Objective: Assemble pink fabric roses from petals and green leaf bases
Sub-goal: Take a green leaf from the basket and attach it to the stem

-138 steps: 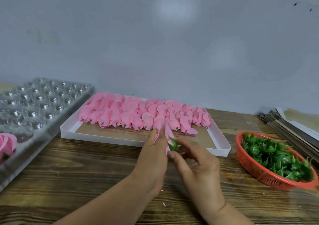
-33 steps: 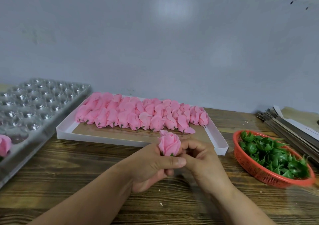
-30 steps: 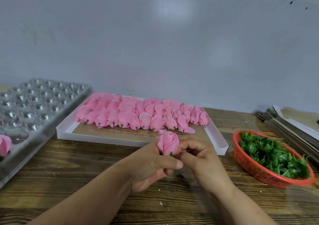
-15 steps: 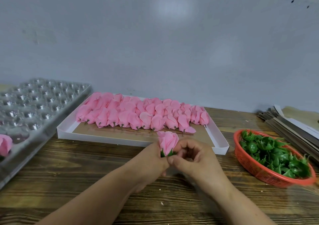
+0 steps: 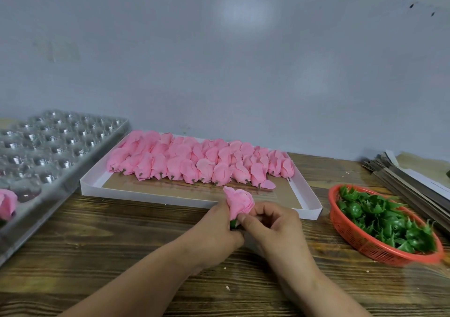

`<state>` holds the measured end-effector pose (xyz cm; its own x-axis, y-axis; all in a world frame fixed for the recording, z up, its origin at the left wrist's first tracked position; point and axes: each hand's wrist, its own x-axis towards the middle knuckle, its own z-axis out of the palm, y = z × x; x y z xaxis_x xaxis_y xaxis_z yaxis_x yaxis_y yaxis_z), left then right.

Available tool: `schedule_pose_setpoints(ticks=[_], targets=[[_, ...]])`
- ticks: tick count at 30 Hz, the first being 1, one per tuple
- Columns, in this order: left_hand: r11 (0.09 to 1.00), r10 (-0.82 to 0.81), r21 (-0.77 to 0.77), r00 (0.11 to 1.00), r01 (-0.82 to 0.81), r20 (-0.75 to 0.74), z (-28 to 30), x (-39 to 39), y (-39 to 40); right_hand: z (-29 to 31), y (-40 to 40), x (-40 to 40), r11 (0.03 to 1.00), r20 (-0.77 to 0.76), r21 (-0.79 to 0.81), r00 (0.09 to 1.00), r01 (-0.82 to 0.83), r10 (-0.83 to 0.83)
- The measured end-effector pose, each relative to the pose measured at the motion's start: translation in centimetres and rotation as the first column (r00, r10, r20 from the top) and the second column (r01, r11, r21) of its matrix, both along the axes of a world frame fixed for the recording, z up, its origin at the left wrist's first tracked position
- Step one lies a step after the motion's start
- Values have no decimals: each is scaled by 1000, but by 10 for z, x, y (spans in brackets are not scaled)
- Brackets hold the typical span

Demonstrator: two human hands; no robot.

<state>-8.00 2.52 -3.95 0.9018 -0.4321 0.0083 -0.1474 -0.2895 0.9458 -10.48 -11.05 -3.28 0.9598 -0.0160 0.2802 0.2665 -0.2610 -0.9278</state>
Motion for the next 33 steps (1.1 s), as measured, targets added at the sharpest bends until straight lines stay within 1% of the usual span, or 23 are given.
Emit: schedule_pose_setpoints(ticks=[4,7,9,11,13,16,18,20,21,24,26,29,33], targets=[[1000,-11,-20,1000,11,9,3,-2,-3,-2,-1,2,998,27,-51,999,36,-34],[995,-80,-59,997,80,0,6,-3,-4,-2,-1,3,997,36,-36,997,69,-67],[992,-96,-88,993,90,-68,8,-2,-2,-1,-2,4,998,19,-10,997,70,-69],[991,-77,-124,981,56,-177,9,1,2,1,-5,5,998,-9,44,999,52,-52],[987,-87,-152,975,56,-204,10,2,5,3,-8,6,995,-22,98,999,36,-34],[987,-96,-141,990,82,-101,10,2,5,4,-8,5,993,-5,121,1000,-4,4],[995,-69,-76,997,66,-37,9,2,3,4,-6,4,995,-9,94,1000,15,-14],[999,-39,4,999,39,-13,7,2,2,2,-7,5,997,-6,60,999,50,-50],[999,-45,15,999,46,-7,6,2,2,1,-7,5,997,-4,41,998,66,-66],[990,-121,-73,992,119,-25,6,0,3,2,-6,4,996,-15,31,997,81,-81],[985,-136,-109,990,132,-31,8,0,5,5,-5,3,995,-19,40,996,89,-88],[996,-70,-44,997,71,28,8,0,4,5,-4,1,996,10,25,997,82,-82],[995,56,68,989,-66,139,3,-2,-4,4,-2,-1,995,36,-42,996,89,-87]])
